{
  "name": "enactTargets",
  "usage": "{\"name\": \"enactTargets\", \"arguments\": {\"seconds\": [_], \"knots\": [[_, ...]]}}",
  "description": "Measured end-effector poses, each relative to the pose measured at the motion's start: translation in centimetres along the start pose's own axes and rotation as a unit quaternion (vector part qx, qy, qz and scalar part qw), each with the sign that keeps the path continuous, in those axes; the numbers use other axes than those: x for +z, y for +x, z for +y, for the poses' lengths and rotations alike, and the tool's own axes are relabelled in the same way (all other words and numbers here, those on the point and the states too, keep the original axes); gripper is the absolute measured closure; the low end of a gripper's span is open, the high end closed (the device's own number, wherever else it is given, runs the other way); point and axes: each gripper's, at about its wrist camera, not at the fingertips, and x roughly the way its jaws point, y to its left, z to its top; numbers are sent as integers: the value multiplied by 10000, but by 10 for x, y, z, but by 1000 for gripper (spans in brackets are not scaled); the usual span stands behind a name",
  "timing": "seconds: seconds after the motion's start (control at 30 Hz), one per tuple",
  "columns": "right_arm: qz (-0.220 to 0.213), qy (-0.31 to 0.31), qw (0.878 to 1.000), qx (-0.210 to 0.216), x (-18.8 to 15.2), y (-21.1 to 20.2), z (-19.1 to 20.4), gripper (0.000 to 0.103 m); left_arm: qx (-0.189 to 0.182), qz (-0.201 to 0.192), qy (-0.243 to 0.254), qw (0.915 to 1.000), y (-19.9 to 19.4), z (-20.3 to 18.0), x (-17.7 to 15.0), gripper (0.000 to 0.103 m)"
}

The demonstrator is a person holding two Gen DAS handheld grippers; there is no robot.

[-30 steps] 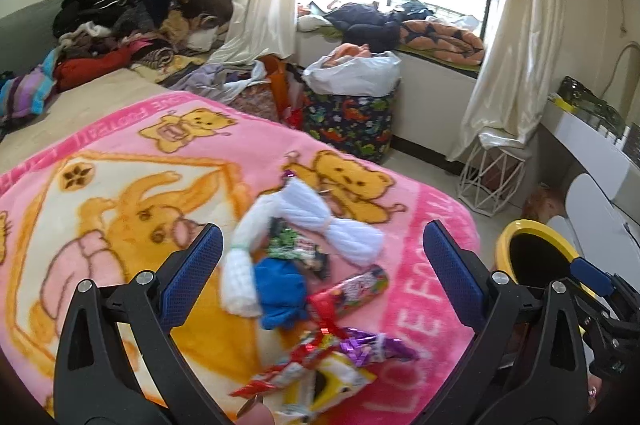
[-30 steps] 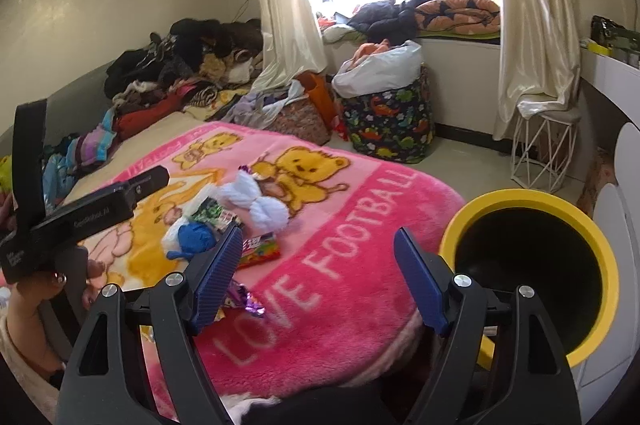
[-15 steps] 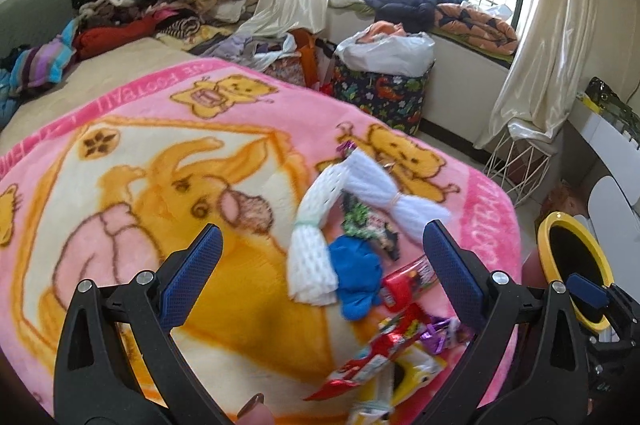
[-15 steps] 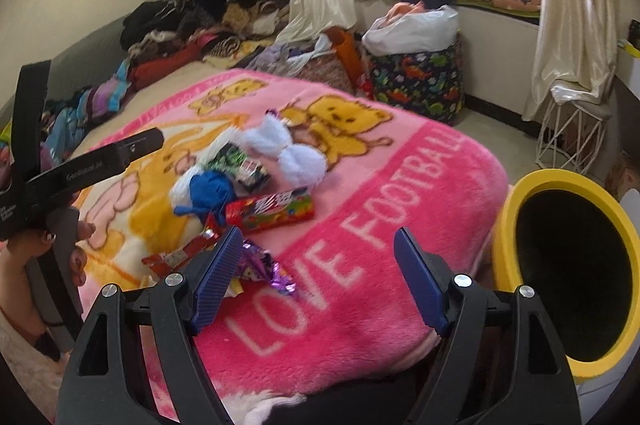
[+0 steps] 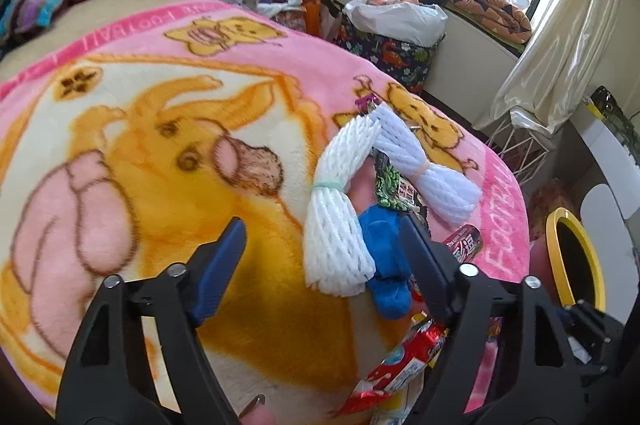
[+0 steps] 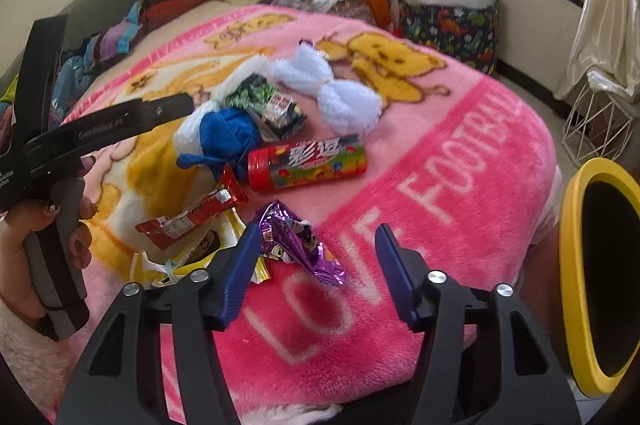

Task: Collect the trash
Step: 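Grasp the white foam net with the left tool while the right tool grasps the purple wrapper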

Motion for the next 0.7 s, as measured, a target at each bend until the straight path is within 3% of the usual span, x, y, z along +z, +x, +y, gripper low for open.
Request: {"name": "enactTargets", "arguments": {"seconds": [0.1, 0.17, 0.37, 0.47, 0.5, 0.7], "knots": [[245, -8, 9997, 69, 1, 11, 3, 60, -68, 92, -128, 9999, 9, 2, 1, 41], [431, -32, 9990, 65, 1, 19, 4, 74, -74, 133, -240, 9996, 15, 5, 2, 44], [380, 64, 9992, 53, 0, 17, 1, 81, -185, 444, -595, 9971, 35, 15, 10, 60], [184, 199, 9996, 67, 0, 9, -5, 82, -319, 597, -793, 9946, 41, 22, 11, 74], [80, 270, 9996, 77, -1, 4, -8, 82, -412, 648, -955, 9925, 41, 27, 10, 84], [-247, 483, 9984, 158, -4, -13, -17, 82, -400, 459, -964, 9935, 20, 30, 8, 85]]}}
